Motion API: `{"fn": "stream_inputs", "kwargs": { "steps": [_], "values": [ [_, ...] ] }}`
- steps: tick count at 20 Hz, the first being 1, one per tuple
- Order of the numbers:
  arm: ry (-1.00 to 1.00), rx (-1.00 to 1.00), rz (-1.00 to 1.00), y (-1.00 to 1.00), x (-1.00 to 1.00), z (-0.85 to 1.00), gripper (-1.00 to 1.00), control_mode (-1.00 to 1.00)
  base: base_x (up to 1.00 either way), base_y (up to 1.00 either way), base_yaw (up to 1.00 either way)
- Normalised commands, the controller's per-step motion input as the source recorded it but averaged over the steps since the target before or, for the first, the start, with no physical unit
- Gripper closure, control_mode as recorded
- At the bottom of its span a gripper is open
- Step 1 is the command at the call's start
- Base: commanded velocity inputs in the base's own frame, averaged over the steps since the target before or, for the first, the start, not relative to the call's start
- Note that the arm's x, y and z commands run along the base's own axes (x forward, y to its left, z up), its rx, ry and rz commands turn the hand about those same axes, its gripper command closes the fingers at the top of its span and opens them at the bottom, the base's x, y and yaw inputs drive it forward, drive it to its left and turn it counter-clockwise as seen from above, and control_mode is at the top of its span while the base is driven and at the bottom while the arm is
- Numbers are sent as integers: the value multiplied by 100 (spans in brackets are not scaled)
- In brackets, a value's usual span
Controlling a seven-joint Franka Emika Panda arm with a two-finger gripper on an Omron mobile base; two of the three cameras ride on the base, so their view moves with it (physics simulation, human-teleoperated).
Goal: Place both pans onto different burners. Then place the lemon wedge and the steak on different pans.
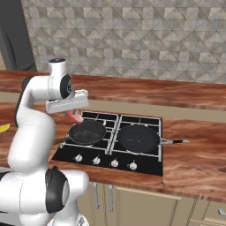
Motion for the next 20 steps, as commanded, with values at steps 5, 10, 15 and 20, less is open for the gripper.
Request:
{"fn": "stream_inputs", "kwargs": {
  "steps": [5,10,15,20],
  "values": [
    [1,0,-5,-74,23,0,100,-100,0,0,0],
    [0,1,-4,-74,30,0,100,-100,0,0,0],
    [0,3,-3,-69,38,0,100,-100,0,0,0],
    [0,5,-2,-69,35,0,100,-100,0,0,0]
  ]
}}
